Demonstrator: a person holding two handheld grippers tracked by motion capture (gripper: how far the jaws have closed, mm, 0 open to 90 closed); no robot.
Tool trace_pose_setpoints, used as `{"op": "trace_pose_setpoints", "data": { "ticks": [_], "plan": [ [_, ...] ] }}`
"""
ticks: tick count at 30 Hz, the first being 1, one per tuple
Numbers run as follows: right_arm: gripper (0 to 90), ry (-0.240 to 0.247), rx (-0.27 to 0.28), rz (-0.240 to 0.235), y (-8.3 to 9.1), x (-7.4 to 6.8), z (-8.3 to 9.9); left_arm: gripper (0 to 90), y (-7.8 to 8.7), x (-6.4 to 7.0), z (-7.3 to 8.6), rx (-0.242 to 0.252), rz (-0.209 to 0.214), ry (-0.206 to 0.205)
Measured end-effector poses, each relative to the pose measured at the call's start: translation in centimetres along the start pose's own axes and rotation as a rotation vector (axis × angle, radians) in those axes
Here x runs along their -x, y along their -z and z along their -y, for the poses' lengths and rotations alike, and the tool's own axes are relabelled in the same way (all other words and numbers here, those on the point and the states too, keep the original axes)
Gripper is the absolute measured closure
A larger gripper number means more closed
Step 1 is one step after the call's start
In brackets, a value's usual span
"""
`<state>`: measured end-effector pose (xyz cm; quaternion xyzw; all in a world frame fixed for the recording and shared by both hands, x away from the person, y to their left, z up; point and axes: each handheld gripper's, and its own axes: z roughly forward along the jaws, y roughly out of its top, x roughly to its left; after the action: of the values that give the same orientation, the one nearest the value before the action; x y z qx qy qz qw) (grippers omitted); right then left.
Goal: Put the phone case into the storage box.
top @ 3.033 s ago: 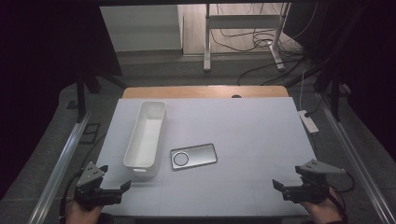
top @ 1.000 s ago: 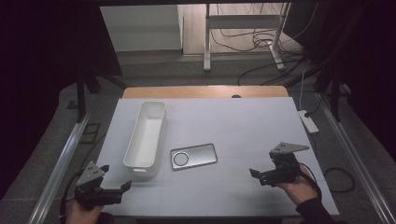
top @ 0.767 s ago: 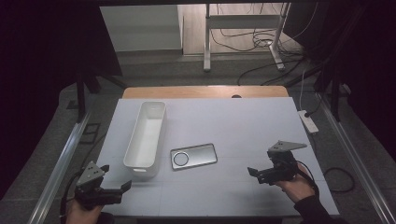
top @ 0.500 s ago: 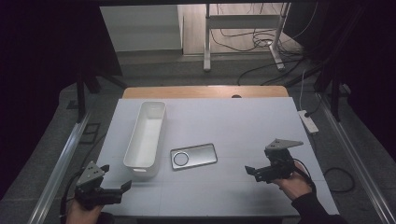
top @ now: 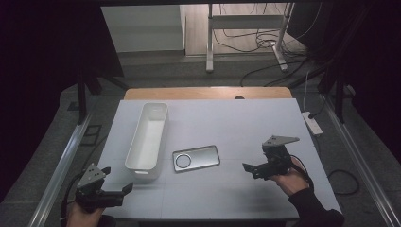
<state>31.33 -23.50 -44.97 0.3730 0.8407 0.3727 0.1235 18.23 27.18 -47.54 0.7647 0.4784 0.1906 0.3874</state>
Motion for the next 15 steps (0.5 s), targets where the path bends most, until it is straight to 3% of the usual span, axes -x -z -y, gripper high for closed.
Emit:
{"op": "trace_pose_setpoints", "data": {
  "ticks": [15],
  "plan": [
    [0.0,0.004,-0.032,-0.023,-1.9,-0.1,-1.5,1.6,0.0,-0.1,0.0,0.003,0.002,0.004]
  ]
}}
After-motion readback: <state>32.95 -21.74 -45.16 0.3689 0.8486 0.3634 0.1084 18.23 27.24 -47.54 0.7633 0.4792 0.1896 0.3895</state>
